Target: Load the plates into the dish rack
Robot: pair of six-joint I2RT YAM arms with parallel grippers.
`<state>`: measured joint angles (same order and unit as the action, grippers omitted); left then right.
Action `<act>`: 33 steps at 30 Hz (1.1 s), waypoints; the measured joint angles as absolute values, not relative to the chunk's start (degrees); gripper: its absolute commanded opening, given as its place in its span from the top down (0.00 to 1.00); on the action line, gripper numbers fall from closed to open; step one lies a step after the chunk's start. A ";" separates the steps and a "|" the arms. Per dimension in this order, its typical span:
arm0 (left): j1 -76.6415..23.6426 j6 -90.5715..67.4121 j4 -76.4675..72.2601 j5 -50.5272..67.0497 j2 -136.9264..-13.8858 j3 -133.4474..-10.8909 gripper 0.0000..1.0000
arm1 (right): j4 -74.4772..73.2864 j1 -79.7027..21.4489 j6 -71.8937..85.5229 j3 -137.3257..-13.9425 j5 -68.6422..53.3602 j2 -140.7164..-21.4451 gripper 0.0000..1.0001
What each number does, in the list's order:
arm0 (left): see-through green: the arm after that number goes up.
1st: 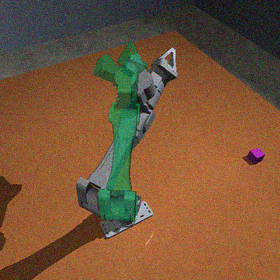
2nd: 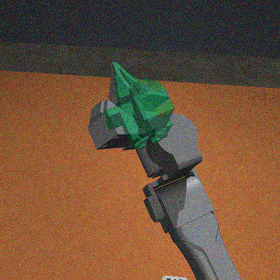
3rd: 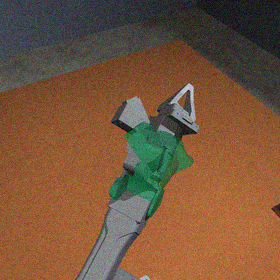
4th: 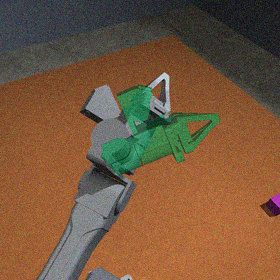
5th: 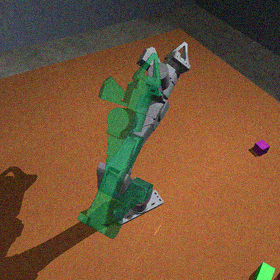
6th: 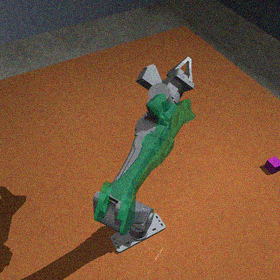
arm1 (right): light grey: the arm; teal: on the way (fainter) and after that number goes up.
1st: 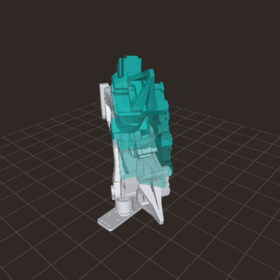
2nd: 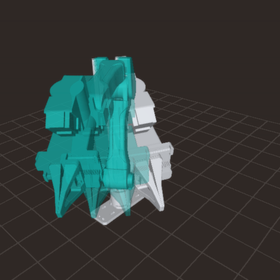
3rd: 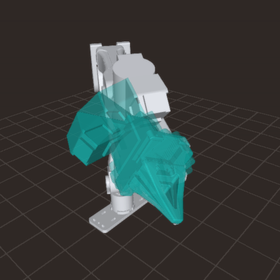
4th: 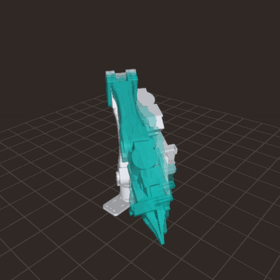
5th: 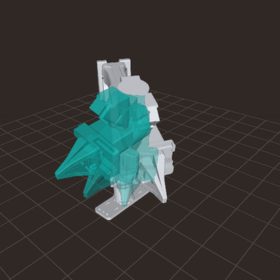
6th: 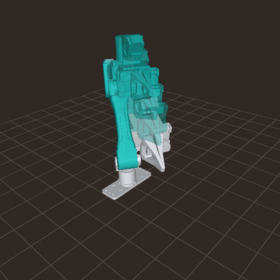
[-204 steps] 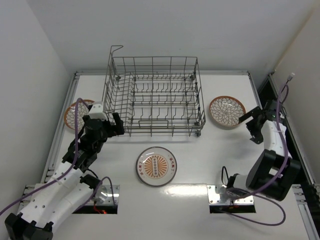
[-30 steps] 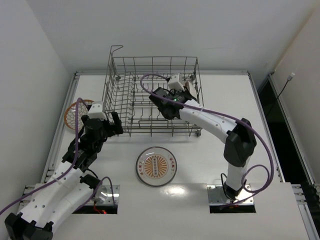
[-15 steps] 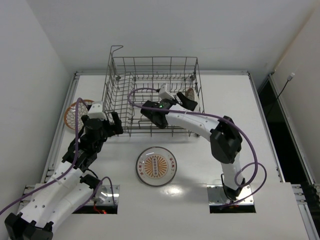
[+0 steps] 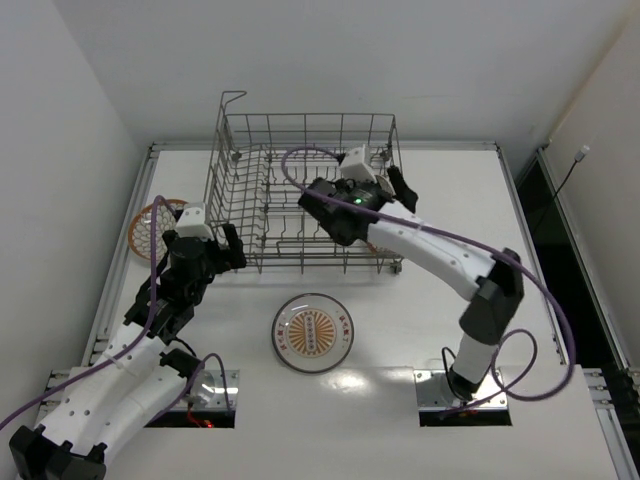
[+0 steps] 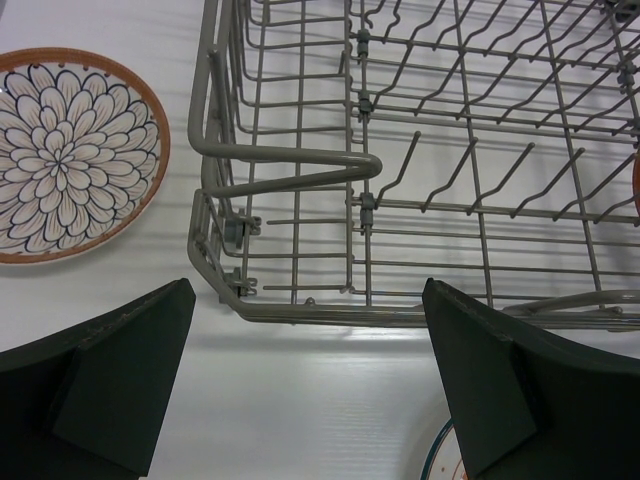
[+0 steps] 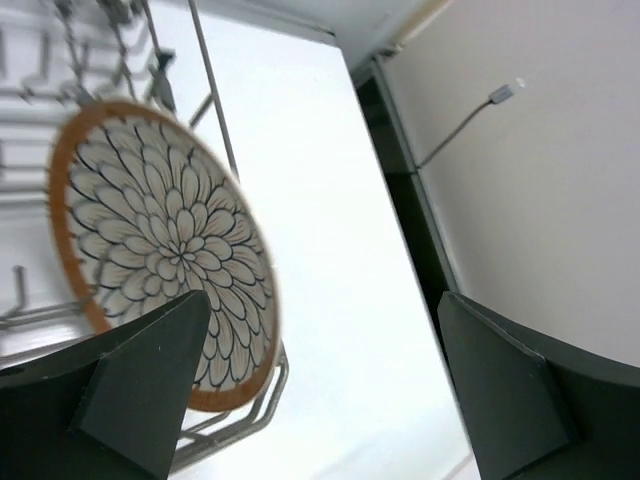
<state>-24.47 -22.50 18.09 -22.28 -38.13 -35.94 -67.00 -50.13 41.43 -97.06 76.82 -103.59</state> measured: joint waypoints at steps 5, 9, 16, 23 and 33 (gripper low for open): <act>-24.47 -22.50 18.09 -22.31 -38.13 -35.94 0.01 | -62.15 -50.39 39.42 -91.61 70.59 -88.51 0.02; -24.47 -22.50 18.09 -22.26 -38.13 -35.94 0.01 | -57.30 -49.78 35.48 -83.59 64.31 -77.54 0.02; -24.47 -22.50 18.09 -22.22 -38.15 -35.94 0.01 | -55.68 -48.34 31.90 -87.20 59.02 -85.65 0.05; -24.47 -22.50 18.09 -22.09 -38.52 -35.94 0.01 | -53.76 -48.01 32.47 -87.18 52.60 -89.78 0.14; -24.47 -22.50 18.09 -22.04 -38.52 -35.94 0.01 | -30.30 -49.04 33.65 -48.75 26.70 -63.11 0.21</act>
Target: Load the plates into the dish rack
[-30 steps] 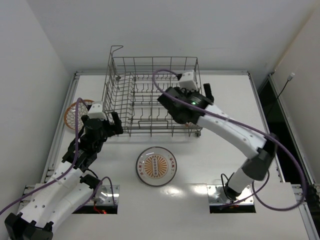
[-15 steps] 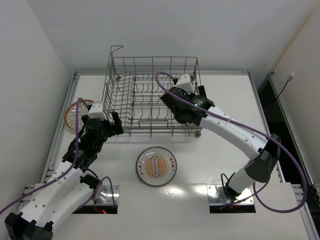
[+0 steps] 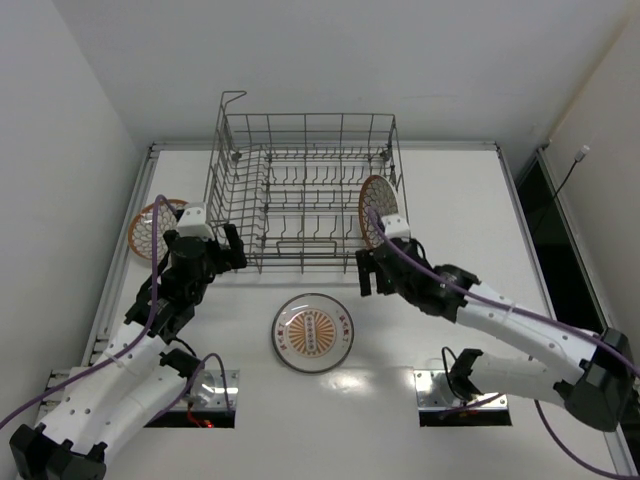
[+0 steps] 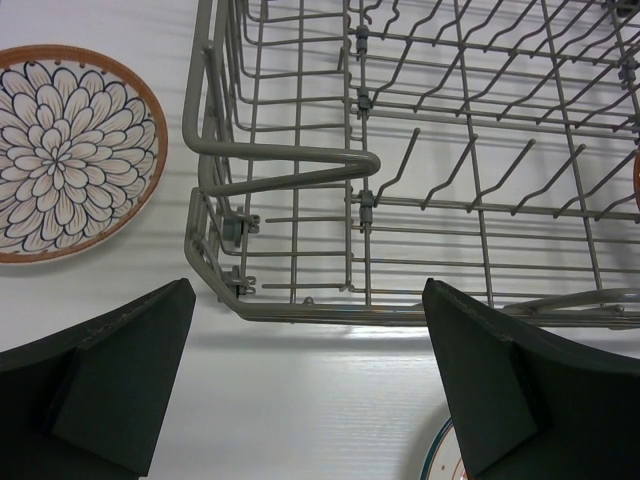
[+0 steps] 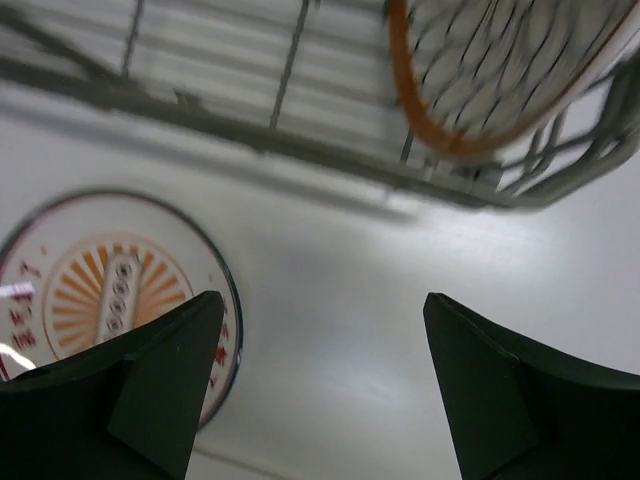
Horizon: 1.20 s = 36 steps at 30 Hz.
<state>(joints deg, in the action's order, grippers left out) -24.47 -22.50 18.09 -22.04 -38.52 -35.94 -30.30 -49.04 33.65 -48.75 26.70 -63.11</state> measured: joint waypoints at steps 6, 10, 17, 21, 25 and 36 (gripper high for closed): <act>-24.47 -22.50 18.09 -22.04 -38.50 -35.94 0.01 | -22.92 -49.69 40.49 -30.72 16.51 -53.41 0.22; -24.47 -22.50 18.09 -22.02 -38.50 -35.94 0.01 | -18.96 -49.69 44.93 -23.83 14.83 -43.29 0.23; -24.47 -22.50 18.06 -22.04 -38.54 -35.94 0.01 | -25.17 -49.63 41.65 -37.65 26.72 -40.84 0.22; -24.47 -22.50 17.98 -22.04 -38.92 -35.94 0.01 | -30.57 -49.60 35.94 -64.58 40.47 -57.39 0.19; -24.47 -22.50 17.98 -22.11 -39.00 -35.94 0.01 | -37.65 -49.30 31.75 -87.11 54.59 -78.06 0.18; -24.47 -22.50 17.96 -22.28 -39.00 -35.94 0.01 | -43.94 -45.65 22.68 -88.44 62.35 -95.90 0.18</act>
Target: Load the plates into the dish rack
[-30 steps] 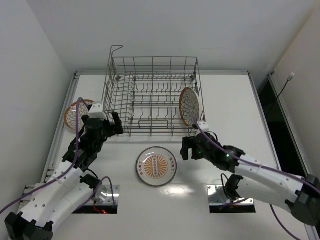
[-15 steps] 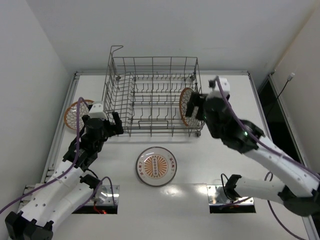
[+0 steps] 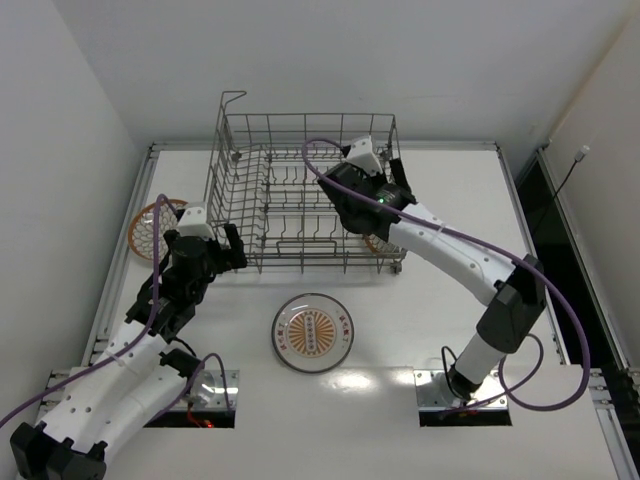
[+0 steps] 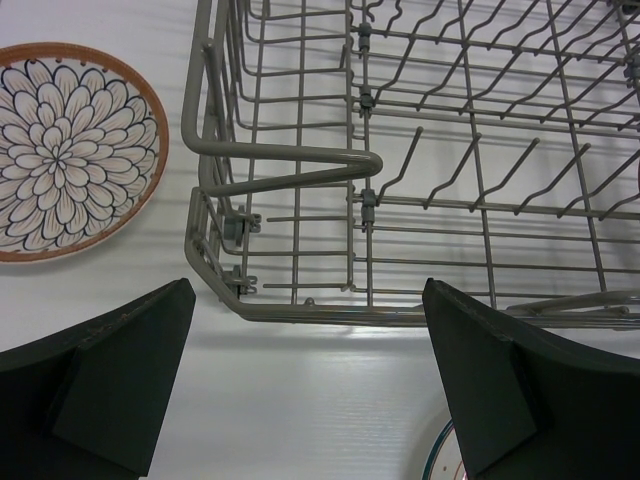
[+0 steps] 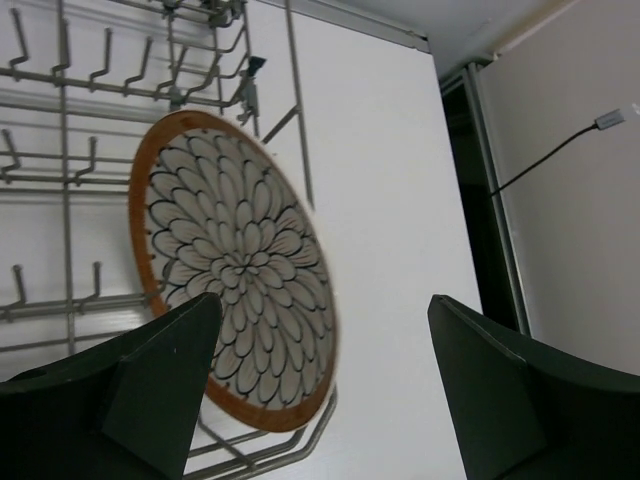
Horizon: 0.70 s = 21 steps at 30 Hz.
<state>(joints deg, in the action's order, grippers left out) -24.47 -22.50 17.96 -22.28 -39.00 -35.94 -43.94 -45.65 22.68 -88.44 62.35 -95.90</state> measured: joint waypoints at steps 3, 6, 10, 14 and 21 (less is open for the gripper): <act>-24.47 -22.50 17.96 -22.24 -39.00 -35.94 0.01 | -43.55 -44.07 21.04 -88.44 62.92 -95.31 0.18; -24.47 -22.50 17.96 -22.24 -39.00 -35.94 0.01 | -43.40 -42.15 19.86 -88.44 62.11 -94.94 0.19; -24.47 -22.50 17.96 -22.24 -38.87 -35.94 0.01 | -42.98 -39.75 19.29 -87.94 59.35 -94.89 0.27; -24.47 -22.50 17.96 -22.20 -38.50 -35.94 0.01 | -42.96 -37.78 18.83 -86.78 55.96 -95.11 0.55; -24.47 -22.50 17.93 -22.20 -38.02 -35.94 0.01 | -42.50 -36.01 18.57 -85.14 50.61 -96.62 0.83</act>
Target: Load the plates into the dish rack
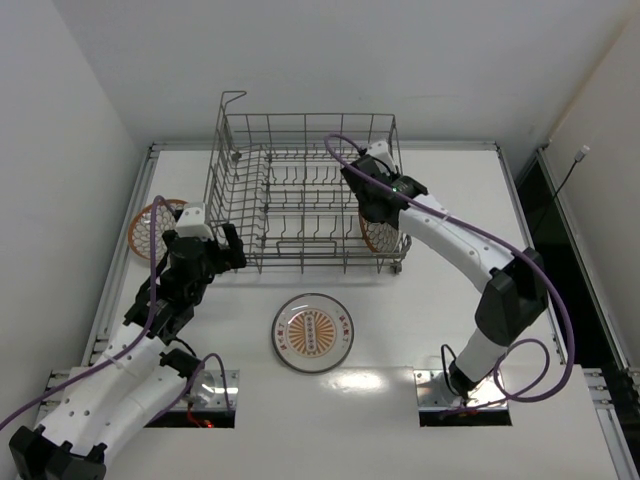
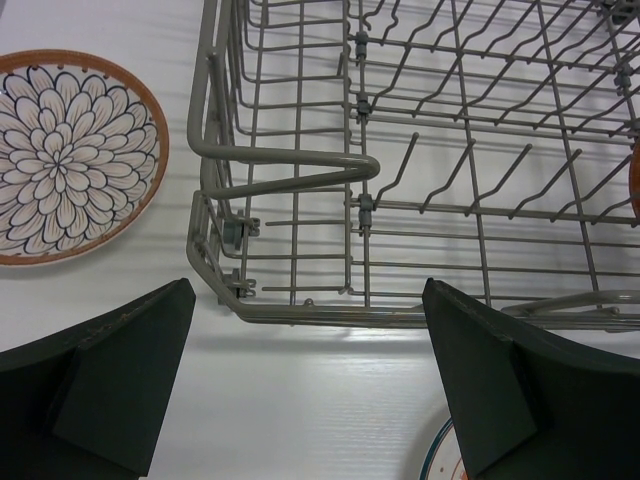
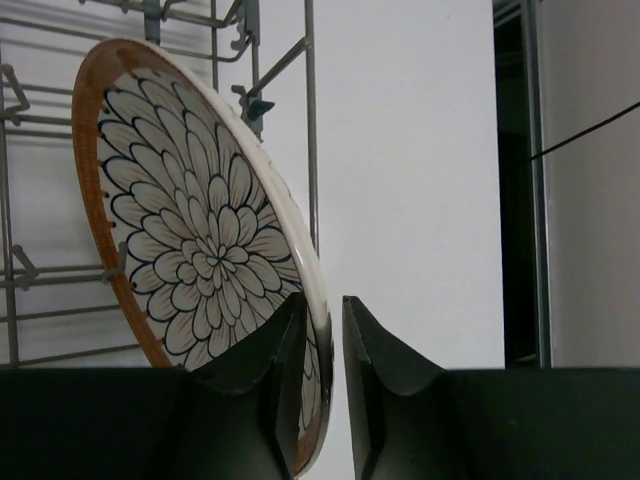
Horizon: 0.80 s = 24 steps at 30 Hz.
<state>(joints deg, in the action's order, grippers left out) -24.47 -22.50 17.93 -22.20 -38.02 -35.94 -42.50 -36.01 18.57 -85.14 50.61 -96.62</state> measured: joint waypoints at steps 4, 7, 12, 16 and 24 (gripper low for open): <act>-24.47 -22.50 17.93 -22.20 -38.02 -35.94 0.01 | -42.54 -35.35 18.57 -83.88 48.66 -96.68 1.00; -24.47 -22.50 17.93 -22.20 -38.02 -35.94 0.01 | -42.54 -35.16 19.14 -83.94 47.92 -96.44 1.00; -24.47 -22.50 17.93 -22.06 -38.02 -35.94 0.01 | -44.93 -35.09 20.64 -85.19 47.70 -96.64 1.00; -24.47 -22.50 17.93 -21.87 -38.02 -35.94 0.01 | -49.25 -35.11 21.52 -89.38 47.94 -98.13 1.00; -24.47 -22.50 17.93 -21.82 -38.02 -35.94 0.01 | -55.94 -35.40 21.76 -98.10 50.78 -102.26 1.00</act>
